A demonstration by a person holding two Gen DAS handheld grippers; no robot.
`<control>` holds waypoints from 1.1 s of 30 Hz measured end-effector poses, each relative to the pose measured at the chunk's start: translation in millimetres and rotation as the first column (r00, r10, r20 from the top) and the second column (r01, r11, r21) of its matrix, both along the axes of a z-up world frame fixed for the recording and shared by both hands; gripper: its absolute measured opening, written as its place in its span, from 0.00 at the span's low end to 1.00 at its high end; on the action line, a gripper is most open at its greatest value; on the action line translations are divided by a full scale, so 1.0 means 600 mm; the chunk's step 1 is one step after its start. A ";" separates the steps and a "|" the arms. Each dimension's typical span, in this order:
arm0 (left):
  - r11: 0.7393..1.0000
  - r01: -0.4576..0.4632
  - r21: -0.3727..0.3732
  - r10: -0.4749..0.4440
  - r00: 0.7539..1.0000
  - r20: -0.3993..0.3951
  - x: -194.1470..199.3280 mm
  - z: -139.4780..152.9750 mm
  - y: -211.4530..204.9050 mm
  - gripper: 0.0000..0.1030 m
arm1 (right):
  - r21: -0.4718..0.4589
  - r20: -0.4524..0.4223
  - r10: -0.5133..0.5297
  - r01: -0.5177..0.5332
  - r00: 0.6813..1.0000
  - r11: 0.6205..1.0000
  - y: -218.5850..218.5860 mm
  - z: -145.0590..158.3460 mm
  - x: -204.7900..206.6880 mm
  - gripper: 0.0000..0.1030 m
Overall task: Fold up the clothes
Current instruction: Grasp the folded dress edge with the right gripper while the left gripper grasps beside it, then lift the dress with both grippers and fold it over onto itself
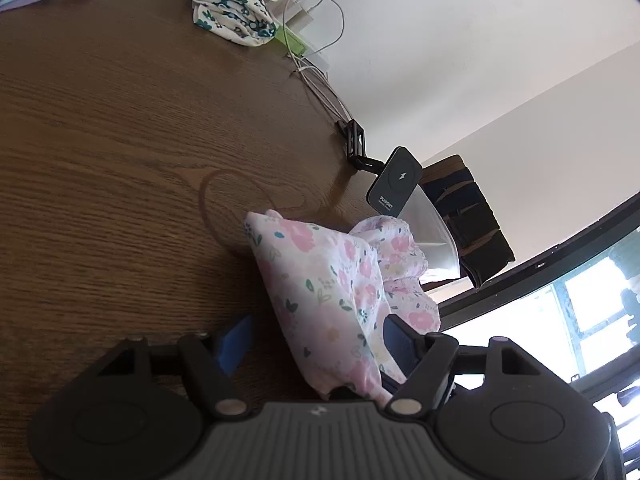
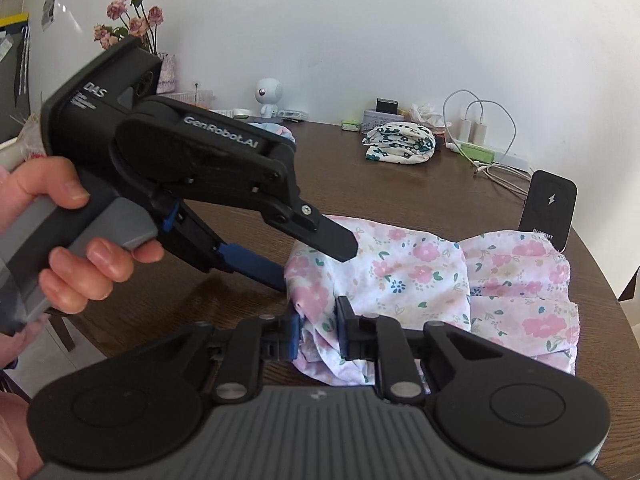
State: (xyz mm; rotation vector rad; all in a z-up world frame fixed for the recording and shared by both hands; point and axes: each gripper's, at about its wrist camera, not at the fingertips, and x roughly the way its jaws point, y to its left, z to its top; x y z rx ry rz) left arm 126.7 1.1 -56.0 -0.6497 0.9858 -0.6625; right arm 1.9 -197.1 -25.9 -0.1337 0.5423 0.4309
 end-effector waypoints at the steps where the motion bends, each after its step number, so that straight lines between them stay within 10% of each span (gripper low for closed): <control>1: 1.000 0.003 -0.008 -0.003 1.000 -0.013 0.007 -0.002 -0.004 0.59 | 0.024 -0.002 0.003 -0.003 1.000 1.000 -0.007 0.002 0.001 0.16; 10: 1.000 0.002 -0.003 -0.002 0.999 -0.037 0.022 -0.002 -0.027 0.22 | 0.073 0.012 0.032 -0.033 0.999 0.997 -0.034 0.002 0.005 0.19; 14: 0.999 -0.024 0.039 0.025 0.999 -0.038 0.020 0.013 -0.034 0.17 | 0.007 0.081 0.020 -0.021 0.996 1.000 -0.022 0.001 -0.012 0.65; 22: 0.996 -0.062 0.066 0.064 0.997 -0.042 0.012 0.049 -0.045 0.16 | -0.235 0.210 -0.006 0.056 0.978 0.970 0.032 -0.036 -0.028 0.69; 27: 0.992 -0.072 0.101 0.077 0.996 -0.042 -0.001 0.059 -0.041 0.16 | -0.398 0.269 0.014 0.098 0.963 0.912 0.066 -0.055 -0.020 0.51; 29: 0.987 -0.078 0.143 0.083 0.996 -0.031 -0.005 0.063 -0.039 0.16 | -0.390 0.239 0.014 0.083 0.971 0.917 0.067 -0.055 -0.012 0.25; 33: 0.981 -0.069 0.182 0.068 0.998 0.007 -0.018 0.079 -0.034 0.23 | -0.302 0.202 0.009 0.054 0.979 0.952 0.057 -0.044 -0.011 0.13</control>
